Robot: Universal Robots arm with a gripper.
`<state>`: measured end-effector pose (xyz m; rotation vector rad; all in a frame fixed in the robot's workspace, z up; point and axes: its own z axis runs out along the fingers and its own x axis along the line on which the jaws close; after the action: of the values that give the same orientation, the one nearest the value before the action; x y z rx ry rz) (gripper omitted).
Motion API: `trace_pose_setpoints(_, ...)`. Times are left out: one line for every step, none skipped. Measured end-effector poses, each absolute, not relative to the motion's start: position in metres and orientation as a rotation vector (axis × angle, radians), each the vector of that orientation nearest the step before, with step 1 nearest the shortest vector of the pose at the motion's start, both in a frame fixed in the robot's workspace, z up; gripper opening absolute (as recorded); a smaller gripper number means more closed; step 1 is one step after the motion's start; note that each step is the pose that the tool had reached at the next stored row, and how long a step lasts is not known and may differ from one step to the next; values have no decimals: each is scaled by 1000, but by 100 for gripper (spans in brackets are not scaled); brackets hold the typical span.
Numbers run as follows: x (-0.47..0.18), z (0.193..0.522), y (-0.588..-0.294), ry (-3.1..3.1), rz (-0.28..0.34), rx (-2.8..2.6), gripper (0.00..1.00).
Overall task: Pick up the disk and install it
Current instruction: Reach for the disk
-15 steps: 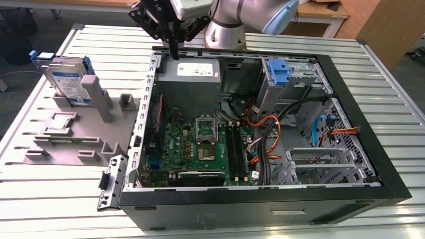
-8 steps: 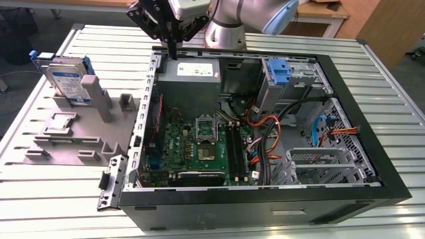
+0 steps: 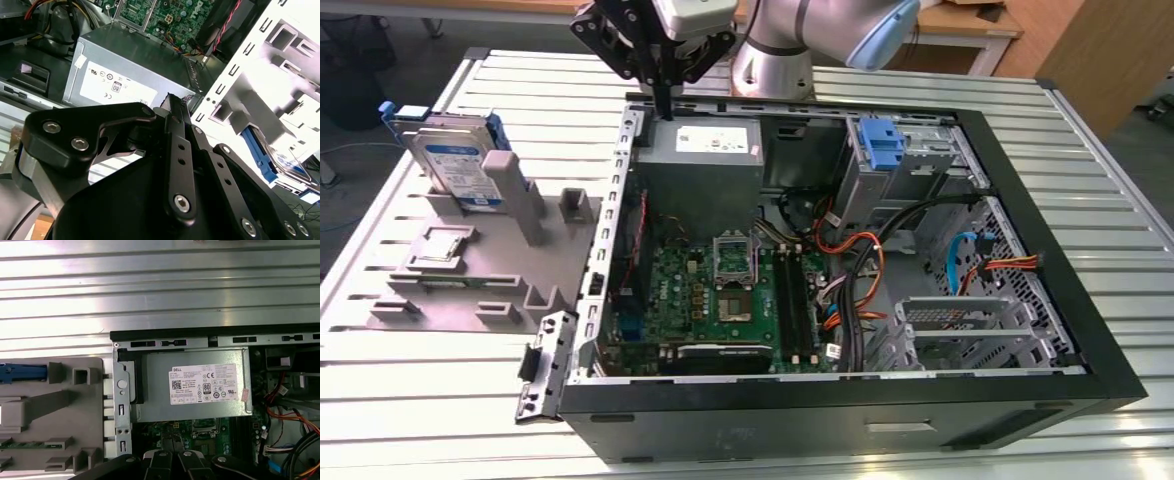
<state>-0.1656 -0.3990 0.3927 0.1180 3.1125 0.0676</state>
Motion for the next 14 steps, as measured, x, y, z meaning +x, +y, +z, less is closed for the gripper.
trace_pose_setpoints(-166, 393, -399, 3113, 68, 118, 10)
trace_pose_setpoints(-167, 393, -399, 3113, 68, 118, 10)
trace_pose_setpoints(-168, 393, -399, 3113, 68, 118, 10)
trace_pose_setpoints(-169, 393, -399, 3112, 68, 118, 10)
trace_pose_setpoints(-169, 393, -399, 3112, 68, 118, 10)
trace_pose_setpoints(-170, 393, -399, 3112, 68, 118, 10)
trace_pose_setpoints(-170, 392, -399, 3113, 68, 118, 10)
trace_pose_setpoints(-171, 392, -398, 3113, 68, 118, 10)
trace_pose_setpoints(-172, 392, -398, 3113, 68, 118, 10)
trace_pose_setpoints(-174, 392, -398, 3113, 68, 118, 10)
trace_pose_setpoints(-177, 392, -398, 3113, 68, 118, 10)
trace_pose_setpoints(-179, 392, -398, 3113, 68, 119, 10)
trace_pose_setpoints(-182, 392, -397, 3113, 68, 119, 10)
trace_pose_setpoints(-183, 392, -397, 3113, 68, 119, 10)
